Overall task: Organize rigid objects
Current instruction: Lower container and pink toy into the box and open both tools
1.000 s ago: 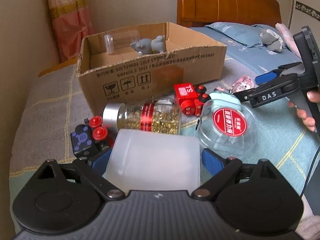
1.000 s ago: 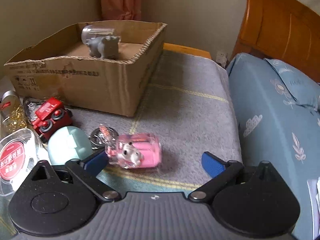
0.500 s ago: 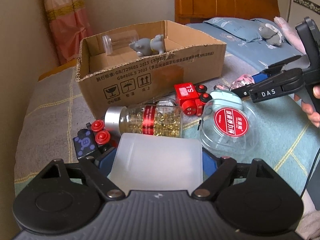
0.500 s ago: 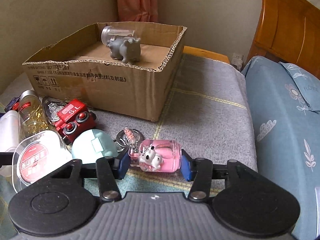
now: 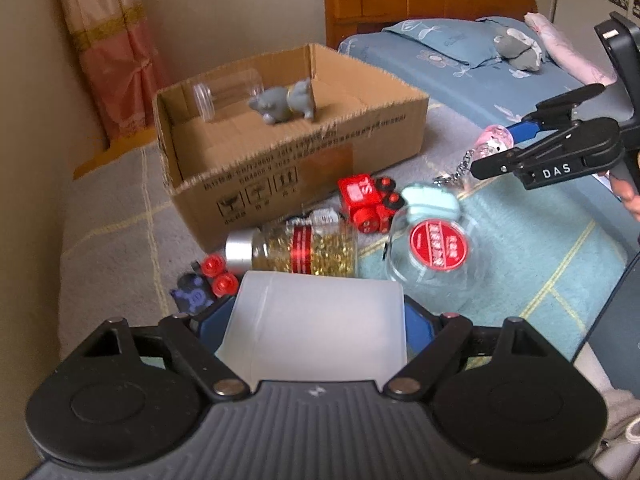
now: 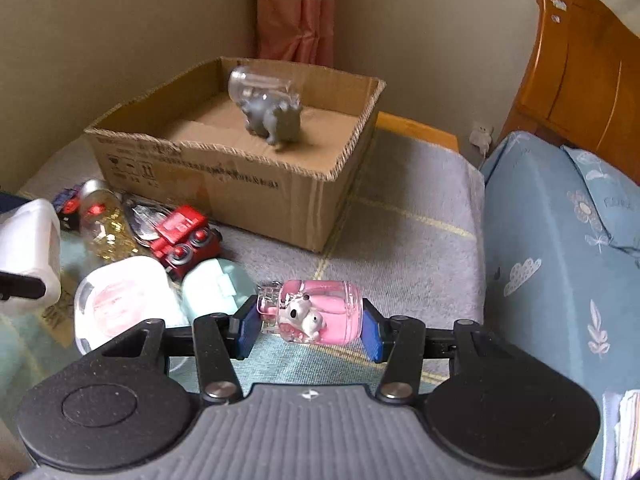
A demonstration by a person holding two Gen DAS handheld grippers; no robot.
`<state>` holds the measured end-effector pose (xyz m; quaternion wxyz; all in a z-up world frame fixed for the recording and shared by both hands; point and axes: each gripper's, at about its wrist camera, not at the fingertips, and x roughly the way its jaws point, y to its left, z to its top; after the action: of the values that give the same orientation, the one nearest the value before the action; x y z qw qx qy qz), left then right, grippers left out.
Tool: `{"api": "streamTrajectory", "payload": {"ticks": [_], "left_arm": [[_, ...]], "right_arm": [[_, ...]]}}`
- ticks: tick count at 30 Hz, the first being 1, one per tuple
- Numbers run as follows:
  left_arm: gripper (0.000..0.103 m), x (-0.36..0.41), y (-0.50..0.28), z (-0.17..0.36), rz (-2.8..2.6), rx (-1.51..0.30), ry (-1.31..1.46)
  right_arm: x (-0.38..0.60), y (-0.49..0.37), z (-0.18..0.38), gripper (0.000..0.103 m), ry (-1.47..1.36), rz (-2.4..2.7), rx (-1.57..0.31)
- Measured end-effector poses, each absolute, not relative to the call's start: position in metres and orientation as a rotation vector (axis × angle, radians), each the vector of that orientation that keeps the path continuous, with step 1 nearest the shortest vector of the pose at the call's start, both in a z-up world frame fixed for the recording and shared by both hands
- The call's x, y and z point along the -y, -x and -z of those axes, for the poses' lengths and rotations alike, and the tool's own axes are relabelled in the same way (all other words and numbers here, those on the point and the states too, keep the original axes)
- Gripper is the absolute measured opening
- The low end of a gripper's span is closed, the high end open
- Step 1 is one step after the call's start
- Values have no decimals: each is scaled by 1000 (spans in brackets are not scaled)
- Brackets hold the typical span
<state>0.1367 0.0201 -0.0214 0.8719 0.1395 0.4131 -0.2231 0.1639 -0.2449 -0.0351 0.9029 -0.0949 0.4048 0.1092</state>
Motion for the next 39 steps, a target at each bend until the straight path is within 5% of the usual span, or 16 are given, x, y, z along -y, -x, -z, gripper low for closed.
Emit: {"api": "streamTrajectory", "payload": {"ticks": [23, 39], "left_arm": [[85, 0, -215, -78, 433, -662, -352], [85, 6, -275, -50, 376, -741, -305]], "right_arm": [[218, -197, -82, 54, 246, -309, -637], [205, -271, -36, 58, 196, -288, -782]]}}
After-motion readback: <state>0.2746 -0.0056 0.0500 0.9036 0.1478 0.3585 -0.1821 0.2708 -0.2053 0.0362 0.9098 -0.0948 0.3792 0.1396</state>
